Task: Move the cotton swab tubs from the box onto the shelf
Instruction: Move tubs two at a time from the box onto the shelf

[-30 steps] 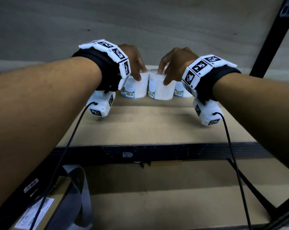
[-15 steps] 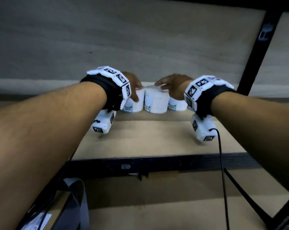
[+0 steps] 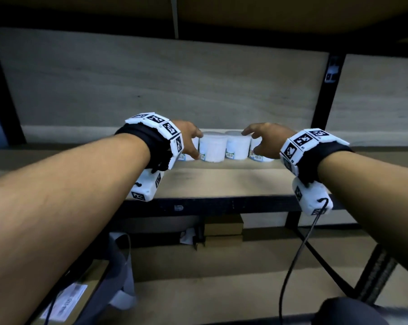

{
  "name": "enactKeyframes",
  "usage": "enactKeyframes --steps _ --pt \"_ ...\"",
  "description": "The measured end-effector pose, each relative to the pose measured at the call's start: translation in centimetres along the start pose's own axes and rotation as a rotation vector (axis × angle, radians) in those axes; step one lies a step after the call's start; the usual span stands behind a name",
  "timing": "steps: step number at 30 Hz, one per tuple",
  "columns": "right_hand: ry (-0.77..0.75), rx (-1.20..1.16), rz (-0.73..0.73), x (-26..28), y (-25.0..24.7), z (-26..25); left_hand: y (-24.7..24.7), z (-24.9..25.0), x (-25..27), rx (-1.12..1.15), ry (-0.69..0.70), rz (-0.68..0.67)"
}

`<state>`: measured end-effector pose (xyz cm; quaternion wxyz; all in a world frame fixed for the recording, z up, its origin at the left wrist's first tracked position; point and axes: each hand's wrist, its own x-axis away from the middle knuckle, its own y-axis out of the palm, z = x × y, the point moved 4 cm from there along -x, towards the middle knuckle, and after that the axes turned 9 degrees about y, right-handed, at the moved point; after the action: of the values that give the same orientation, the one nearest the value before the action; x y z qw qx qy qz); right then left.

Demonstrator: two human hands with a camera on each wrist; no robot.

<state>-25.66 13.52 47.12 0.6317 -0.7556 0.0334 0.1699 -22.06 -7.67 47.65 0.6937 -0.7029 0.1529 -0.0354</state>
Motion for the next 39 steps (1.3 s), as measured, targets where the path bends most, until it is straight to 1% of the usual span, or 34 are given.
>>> enactKeyframes --steps 6,10,14,18,20,23,25,28,32,34,36,39 --pt "-0.008 -0.044 0.012 5.1 -1.2 0.4 -0.2 3.4 3.8 0.043 0.026 0.005" --pt "-0.018 -0.053 -0.010 8.2 -1.3 0.8 0.5 6.0 5.8 0.065 0.083 -0.001" --pt "0.019 -0.056 -0.071 11.0 0.1 1.7 2.6 8.2 7.0 0.106 0.127 -0.024" --pt "0.045 -0.050 -0.126 13.3 2.6 2.2 5.4 10.6 8.1 0.206 0.181 -0.096" --pt "0.047 -0.017 -0.172 14.4 4.5 2.4 7.3 11.7 8.5 0.242 0.218 -0.135" --pt "0.070 0.040 -0.309 16.1 8.2 2.9 10.9 13.2 9.5 0.293 0.269 -0.234" --pt "0.076 0.070 -0.381 17.1 10.8 3.3 13.9 13.6 10.0 0.309 0.284 -0.274" --pt "0.071 0.066 -0.481 18.7 15.3 3.8 19.1 13.4 10.9 0.347 0.269 -0.345" --pt "0.092 0.063 -0.618 20.6 21.6 4.4 26.3 12.9 11.9 0.411 0.210 -0.501" --pt "0.100 0.016 -0.692 21.6 24.7 4.7 29.7 12.7 12.6 0.448 0.194 -0.568" --pt "0.110 -0.039 -0.754 22.5 27.7 5.0 32.8 12.5 13.2 0.489 0.197 -0.605" --pt "0.102 -0.038 -0.823 23.8 32.5 5.3 37.1 12.3 14.2 0.446 0.196 -0.669"
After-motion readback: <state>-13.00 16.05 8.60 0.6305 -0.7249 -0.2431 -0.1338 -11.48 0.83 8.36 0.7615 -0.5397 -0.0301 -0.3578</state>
